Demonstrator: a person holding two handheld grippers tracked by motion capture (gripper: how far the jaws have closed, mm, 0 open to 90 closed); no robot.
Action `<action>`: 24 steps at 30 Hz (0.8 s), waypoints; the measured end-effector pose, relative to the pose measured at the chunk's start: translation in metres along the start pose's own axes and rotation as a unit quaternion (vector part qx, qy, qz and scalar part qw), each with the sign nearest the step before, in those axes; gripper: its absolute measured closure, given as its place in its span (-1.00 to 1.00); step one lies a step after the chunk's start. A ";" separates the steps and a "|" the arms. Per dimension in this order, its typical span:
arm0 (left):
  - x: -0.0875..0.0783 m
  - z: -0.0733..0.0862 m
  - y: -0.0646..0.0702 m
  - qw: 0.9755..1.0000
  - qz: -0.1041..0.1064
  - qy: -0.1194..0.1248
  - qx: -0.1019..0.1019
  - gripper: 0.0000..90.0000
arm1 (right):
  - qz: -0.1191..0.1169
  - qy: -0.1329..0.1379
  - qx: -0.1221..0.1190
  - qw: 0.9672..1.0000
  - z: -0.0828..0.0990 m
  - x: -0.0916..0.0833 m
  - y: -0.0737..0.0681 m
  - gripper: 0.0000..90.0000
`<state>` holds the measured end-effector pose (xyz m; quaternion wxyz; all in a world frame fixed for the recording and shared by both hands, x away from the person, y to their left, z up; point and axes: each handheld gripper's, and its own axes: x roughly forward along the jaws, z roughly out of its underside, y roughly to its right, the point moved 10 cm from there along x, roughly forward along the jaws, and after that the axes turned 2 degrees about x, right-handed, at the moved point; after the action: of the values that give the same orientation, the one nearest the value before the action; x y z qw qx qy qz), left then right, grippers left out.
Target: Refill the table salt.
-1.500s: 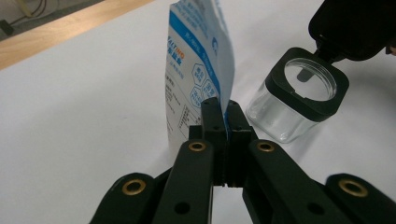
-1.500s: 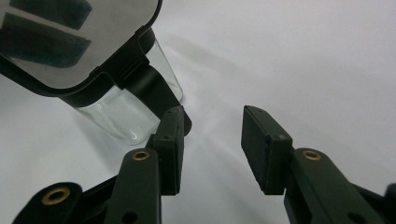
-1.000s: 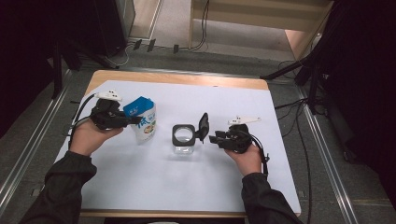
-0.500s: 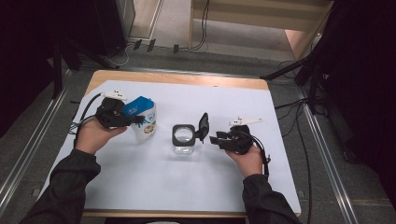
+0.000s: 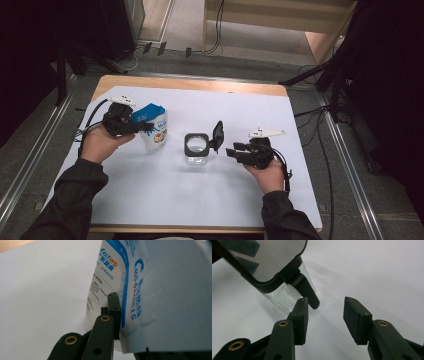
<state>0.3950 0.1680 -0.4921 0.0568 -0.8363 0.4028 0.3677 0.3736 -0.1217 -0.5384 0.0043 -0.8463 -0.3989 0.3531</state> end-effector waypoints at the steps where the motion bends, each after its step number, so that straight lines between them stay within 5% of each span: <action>1: 0.000 0.000 0.000 1.000 0.001 -0.001 -0.002 1.00 | -0.001 0.002 -0.002 1.000 0.000 -0.002 -0.002 0.25; 12: -0.005 -0.005 0.002 1.000 0.011 -0.014 -0.008 1.00 | -0.019 0.004 -0.016 1.000 0.007 -0.010 -0.031 0.24; 24: -0.026 -0.018 0.012 1.000 0.023 0.010 -0.011 1.00 | -0.057 -0.003 -0.029 0.998 0.014 -0.012 -0.077 0.30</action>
<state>0.3863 0.1696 -0.4590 0.0348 -0.8312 0.4180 0.3650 0.3086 -0.0812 -0.5195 -0.0013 -0.8210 -0.4564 0.3431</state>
